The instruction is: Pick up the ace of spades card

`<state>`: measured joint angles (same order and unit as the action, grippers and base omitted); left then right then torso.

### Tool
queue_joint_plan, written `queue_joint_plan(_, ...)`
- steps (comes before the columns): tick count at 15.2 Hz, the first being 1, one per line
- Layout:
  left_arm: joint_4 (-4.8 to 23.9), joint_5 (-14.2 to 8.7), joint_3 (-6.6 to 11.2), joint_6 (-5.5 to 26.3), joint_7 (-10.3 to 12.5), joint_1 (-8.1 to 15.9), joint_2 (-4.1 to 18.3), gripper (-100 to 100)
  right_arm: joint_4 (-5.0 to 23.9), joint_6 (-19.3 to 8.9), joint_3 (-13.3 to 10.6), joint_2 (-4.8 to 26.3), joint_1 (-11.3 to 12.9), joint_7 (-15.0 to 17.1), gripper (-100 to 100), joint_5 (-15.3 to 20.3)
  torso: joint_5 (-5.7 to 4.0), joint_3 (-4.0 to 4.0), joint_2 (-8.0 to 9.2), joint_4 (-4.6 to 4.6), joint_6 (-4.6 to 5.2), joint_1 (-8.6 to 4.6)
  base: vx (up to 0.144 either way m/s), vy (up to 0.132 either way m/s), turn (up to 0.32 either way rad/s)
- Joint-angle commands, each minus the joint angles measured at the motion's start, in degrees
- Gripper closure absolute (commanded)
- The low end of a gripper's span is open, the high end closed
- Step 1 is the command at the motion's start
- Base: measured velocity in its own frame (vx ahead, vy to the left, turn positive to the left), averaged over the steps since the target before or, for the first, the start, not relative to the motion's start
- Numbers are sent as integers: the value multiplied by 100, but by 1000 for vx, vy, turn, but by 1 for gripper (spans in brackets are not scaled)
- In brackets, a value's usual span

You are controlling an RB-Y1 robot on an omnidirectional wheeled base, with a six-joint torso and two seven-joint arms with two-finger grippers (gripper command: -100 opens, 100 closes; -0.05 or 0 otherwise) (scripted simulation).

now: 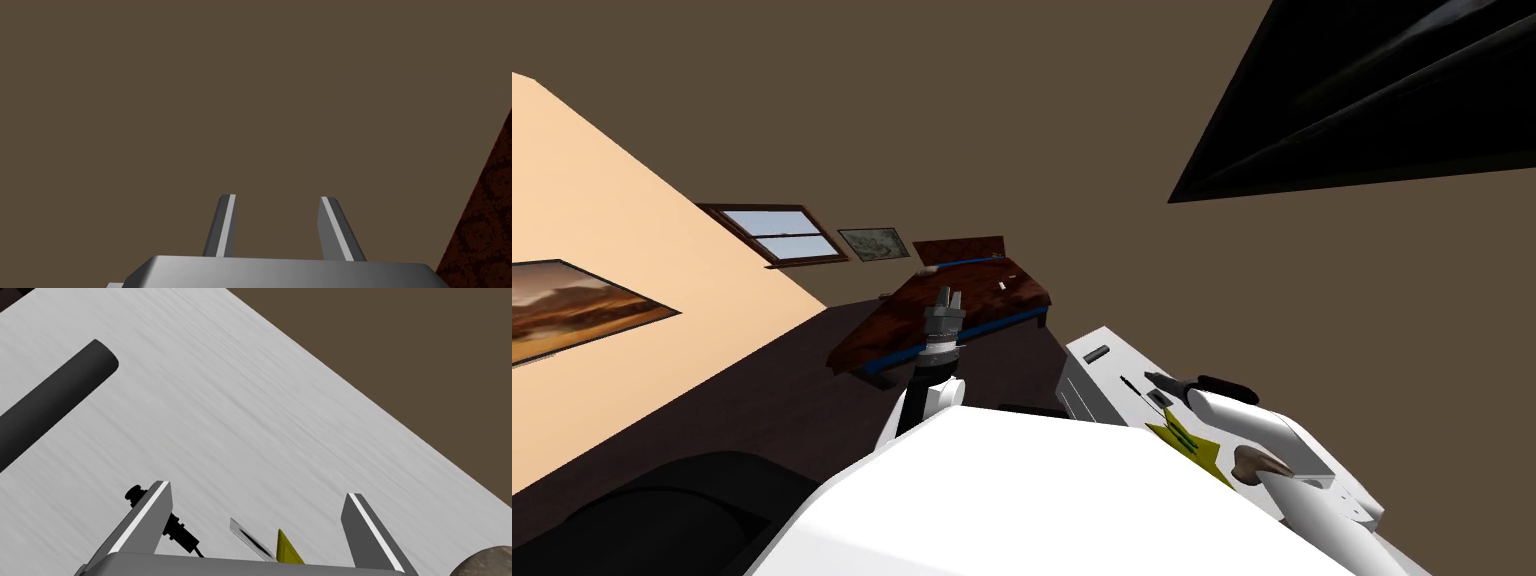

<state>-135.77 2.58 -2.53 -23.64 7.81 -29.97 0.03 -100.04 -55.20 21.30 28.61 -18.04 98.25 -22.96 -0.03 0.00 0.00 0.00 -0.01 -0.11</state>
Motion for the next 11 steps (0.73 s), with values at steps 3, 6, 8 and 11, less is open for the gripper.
queue_joint_plan(3,0,0,0,0,0,0,0,0,190,-429,79,32,72,504,-100,-134,0,0,-1,0,2,0,-15,-19,85)
queue_joint_plan(6,0,0,0,0,0,0,0,0,286,-647,125,54,108,813,-100,-213,0,0,-1,0,2,1,-16,-18,76)
queue_joint_plan(8,0,0,0,0,0,0,0,0,374,-848,168,74,142,1031,-100,-286,0,0,0,0,1,0,-20,-21,112)
queue_joint_plan(11,0,0,0,0,0,0,0,0,455,-1032,206,91,172,1376,-100,-353,-1,0,1,0,1,-2,-19,-26,94)
